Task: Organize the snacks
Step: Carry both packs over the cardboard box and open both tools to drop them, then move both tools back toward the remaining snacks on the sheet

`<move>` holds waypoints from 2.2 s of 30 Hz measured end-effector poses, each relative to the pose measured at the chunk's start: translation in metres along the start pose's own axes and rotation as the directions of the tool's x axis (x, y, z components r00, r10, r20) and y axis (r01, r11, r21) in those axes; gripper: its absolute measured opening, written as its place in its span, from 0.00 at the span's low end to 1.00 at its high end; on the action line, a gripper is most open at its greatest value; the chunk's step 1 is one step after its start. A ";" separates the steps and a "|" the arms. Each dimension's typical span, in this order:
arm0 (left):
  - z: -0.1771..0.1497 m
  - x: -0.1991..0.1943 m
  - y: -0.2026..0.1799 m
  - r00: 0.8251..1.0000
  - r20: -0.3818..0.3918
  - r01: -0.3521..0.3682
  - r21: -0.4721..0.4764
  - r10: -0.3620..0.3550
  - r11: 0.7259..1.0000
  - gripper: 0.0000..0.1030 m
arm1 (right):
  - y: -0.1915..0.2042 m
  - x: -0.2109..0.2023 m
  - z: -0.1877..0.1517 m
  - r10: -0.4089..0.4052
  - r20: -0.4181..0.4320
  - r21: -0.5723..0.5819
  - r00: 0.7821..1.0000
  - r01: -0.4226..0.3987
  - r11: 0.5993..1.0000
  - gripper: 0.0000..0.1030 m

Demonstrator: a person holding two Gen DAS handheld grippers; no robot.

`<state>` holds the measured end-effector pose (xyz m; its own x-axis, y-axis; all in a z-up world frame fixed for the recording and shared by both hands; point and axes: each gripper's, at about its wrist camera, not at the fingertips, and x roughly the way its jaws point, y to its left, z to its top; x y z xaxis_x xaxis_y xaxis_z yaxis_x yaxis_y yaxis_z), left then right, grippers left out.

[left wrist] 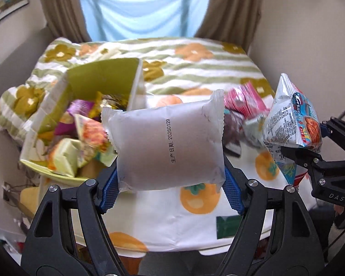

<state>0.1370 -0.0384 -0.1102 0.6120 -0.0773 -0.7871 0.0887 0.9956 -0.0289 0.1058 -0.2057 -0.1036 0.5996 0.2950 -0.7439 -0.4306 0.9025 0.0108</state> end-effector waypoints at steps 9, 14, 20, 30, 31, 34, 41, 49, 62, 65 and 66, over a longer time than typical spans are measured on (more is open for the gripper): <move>0.031 -0.020 0.108 0.996 0.064 -0.058 -0.072 0.063 0.996 0.72 | 0.067 0.009 0.079 0.059 0.080 -0.054 0.995 -0.054 0.997 0.54; 0.044 -0.004 0.172 0.997 0.026 -0.077 -0.058 0.078 0.995 0.72 | 0.106 0.042 0.119 0.101 0.074 0.000 0.992 -0.101 0.995 0.54; 0.047 0.030 0.223 0.998 -0.045 -0.052 -0.015 0.051 0.999 0.71 | 0.150 0.080 0.150 0.102 0.032 0.084 0.994 -0.104 0.991 0.54; 0.036 0.085 0.259 0.985 -0.169 0.038 0.055 -0.029 0.998 0.79 | 0.187 0.122 0.169 0.051 -0.049 0.217 0.997 -0.039 0.975 0.54; 0.034 0.089 0.259 0.982 -0.184 0.045 0.063 -0.033 0.997 0.87 | 0.188 0.125 0.170 0.049 -0.059 0.222 0.997 -0.035 0.974 0.54; 0.030 0.091 0.259 0.986 -0.168 0.021 0.100 -0.004 0.995 0.92 | 0.185 0.135 0.172 0.059 -0.076 0.247 0.995 -0.038 0.968 0.54; 0.038 0.087 0.263 0.990 -0.143 0.001 0.081 0.011 0.997 0.92 | 0.178 0.158 0.174 0.093 -0.106 0.260 0.990 -0.063 0.964 0.54; 0.047 0.100 0.268 0.984 -0.177 -0.015 0.027 0.020 1.000 0.92 | 0.161 0.182 0.186 0.115 -0.134 0.289 0.984 -0.073 0.955 0.54; 0.038 0.097 0.280 0.984 -0.178 -0.022 -0.010 0.020 1.000 0.92 | 0.160 0.185 0.180 0.065 -0.112 0.288 0.992 -0.030 0.957 0.94; 0.037 0.090 0.280 0.987 -0.162 -0.022 -0.006 0.021 1.000 0.92 | 0.161 0.176 0.175 0.070 -0.087 0.299 0.994 -0.041 0.953 0.94; 0.037 0.087 0.281 0.988 -0.155 -0.020 -0.004 0.019 1.000 0.92 | 0.163 0.173 0.175 0.071 -0.080 0.297 0.994 -0.044 0.954 0.94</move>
<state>0.2439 0.2323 -0.1636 0.4847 -0.0493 -0.8733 0.0732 0.9972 -0.0157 0.2575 0.0472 -0.1132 0.5117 0.3325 -0.7922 -0.2371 0.9409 0.2418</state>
